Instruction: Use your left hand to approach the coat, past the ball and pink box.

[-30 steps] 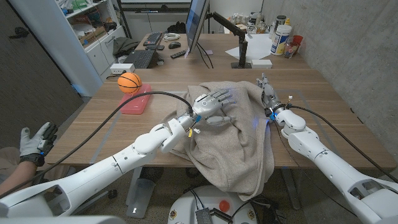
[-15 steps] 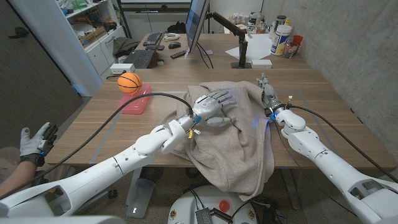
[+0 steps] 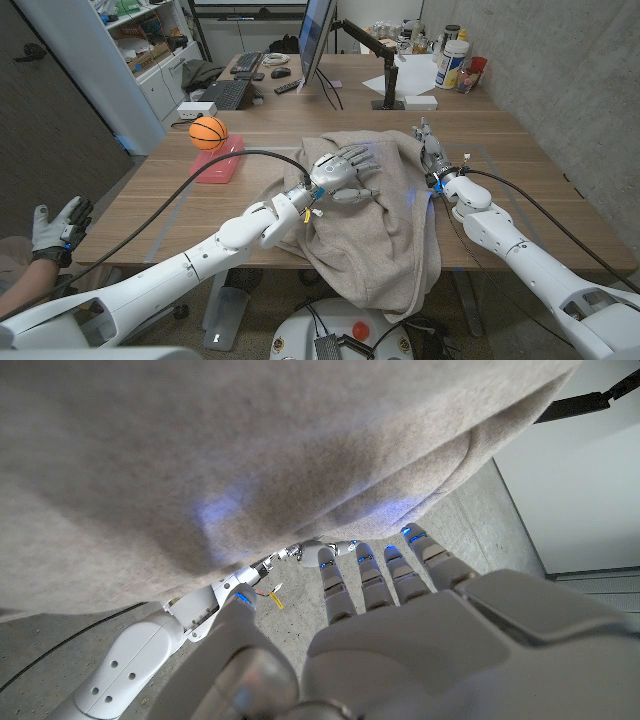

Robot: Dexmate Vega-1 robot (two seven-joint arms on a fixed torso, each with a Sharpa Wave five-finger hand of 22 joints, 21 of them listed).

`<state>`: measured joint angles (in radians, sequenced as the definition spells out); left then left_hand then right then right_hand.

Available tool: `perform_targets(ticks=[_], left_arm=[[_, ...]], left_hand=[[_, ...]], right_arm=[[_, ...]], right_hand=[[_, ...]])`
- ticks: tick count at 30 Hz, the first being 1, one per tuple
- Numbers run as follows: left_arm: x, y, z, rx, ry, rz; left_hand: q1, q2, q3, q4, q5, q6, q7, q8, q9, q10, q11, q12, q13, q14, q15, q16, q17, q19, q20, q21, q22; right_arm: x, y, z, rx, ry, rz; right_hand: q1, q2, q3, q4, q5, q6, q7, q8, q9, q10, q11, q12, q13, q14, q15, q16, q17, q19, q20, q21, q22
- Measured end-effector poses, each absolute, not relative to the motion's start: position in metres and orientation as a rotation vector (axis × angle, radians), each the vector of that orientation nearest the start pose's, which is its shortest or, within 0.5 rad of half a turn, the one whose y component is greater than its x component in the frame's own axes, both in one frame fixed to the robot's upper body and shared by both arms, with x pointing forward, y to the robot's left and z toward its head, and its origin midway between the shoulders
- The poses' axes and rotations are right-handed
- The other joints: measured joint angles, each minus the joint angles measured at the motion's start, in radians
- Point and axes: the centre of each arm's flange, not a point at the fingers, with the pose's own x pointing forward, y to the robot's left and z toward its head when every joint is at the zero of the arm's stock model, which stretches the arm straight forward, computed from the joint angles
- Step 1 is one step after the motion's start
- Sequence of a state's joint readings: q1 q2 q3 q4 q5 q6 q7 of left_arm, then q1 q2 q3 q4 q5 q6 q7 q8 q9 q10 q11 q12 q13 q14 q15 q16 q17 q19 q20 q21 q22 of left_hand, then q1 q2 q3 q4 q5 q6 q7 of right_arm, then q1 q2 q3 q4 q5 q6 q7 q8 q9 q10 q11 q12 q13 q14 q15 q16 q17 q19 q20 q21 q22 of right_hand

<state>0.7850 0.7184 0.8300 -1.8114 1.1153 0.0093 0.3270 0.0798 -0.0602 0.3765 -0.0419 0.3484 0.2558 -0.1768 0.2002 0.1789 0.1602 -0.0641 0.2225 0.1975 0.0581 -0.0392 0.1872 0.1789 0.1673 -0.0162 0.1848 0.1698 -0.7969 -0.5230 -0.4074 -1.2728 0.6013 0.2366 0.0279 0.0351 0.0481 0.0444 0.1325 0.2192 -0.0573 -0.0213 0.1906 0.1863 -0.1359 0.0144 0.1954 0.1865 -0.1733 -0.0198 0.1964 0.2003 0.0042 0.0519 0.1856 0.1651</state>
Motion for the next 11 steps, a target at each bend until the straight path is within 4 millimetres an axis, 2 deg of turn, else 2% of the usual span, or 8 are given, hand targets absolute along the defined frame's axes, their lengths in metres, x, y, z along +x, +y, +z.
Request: perform_targets(ticks=[11], left_arm=[[0.5352,0.0811,-0.0422,1.713,-1.264,0.009]], left_hand=[[0.004,0.004,0.000,0.000,0.000,0.000,0.000,0.000,0.000,0.000,0.000,0.000,0.000,0.000,0.000,0.000,0.000,0.000,0.000,0.000,0.000]], right_arm=[[0.6638,-0.2855,-0.0264,-0.042,-0.543,0.210]], right_hand=[[0.004,0.004,0.000,0.000,0.000,0.000,0.000,0.000,0.000,-0.002,0.002,0.000,0.000,0.000,0.000,0.000,0.000,0.000,0.000,0.000,0.000]])
